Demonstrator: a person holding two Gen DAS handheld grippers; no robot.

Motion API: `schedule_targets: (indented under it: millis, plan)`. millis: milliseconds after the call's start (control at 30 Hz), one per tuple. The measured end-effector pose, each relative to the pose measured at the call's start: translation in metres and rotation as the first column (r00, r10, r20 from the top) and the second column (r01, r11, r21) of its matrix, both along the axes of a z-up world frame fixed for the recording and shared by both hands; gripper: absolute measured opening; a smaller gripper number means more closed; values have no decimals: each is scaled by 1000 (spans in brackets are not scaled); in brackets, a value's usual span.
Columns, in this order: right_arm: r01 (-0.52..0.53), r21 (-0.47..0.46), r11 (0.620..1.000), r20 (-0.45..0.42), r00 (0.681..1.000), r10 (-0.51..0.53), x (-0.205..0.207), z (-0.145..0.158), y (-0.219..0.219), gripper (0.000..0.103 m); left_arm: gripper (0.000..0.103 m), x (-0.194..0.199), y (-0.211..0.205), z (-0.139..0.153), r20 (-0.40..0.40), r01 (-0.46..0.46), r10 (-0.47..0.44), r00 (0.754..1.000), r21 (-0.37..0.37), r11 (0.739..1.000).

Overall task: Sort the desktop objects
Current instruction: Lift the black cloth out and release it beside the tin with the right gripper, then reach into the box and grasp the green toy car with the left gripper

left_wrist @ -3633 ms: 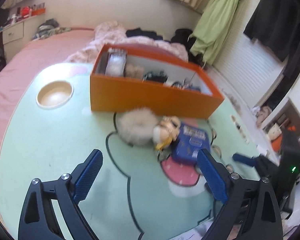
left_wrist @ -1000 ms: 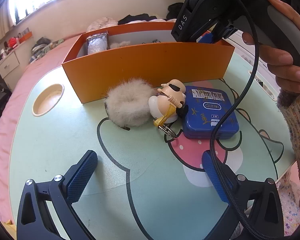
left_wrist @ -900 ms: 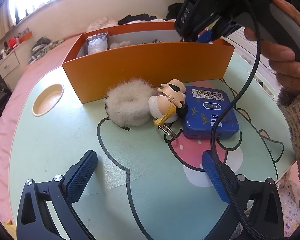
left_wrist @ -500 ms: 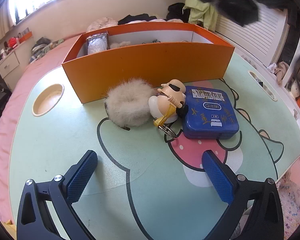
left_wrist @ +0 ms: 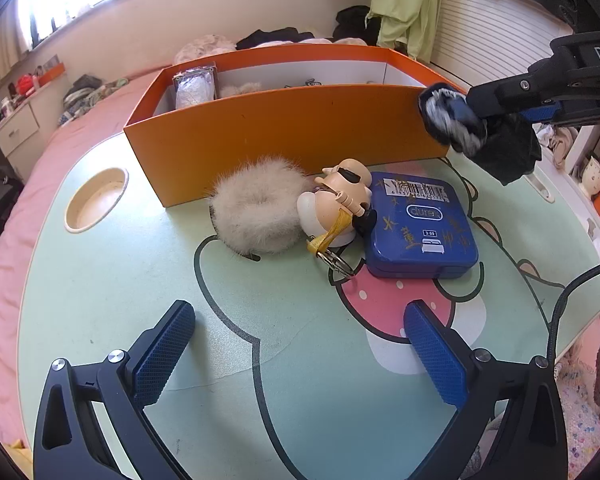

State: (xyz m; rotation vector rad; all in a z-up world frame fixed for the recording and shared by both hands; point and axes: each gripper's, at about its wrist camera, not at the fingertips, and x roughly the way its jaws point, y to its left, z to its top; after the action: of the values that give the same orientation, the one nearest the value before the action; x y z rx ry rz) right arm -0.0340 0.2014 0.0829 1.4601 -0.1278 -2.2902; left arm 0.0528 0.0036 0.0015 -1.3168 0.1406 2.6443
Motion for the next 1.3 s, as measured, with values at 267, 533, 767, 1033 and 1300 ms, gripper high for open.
schedule_targets:
  millis: [267,533,767,1033,1300]
  plan:
    - [57,-12,998,-109,992,-58,24,16,20,68,103,0,0,0,0,0,0,1000,1,1000]
    - [52,182,982,-168,986,-21,82,-13,20,68,103,0,-1,0,0,0,0,1000,0,1000]
    - [42,197,979,-157,988,-11,98,-48,10,68,103,0,0,0,0,0,0,1000,1,1000]
    - [102,244,964,-236,971,-43,101,-83,7,103,103,-1,0,1,3,1,-1,1000,-3,1000]
    - [116,236,965,-258,965,-53,105,-90,15,103,72,1,-2,13,-37,-22,21,999,-16,1000]
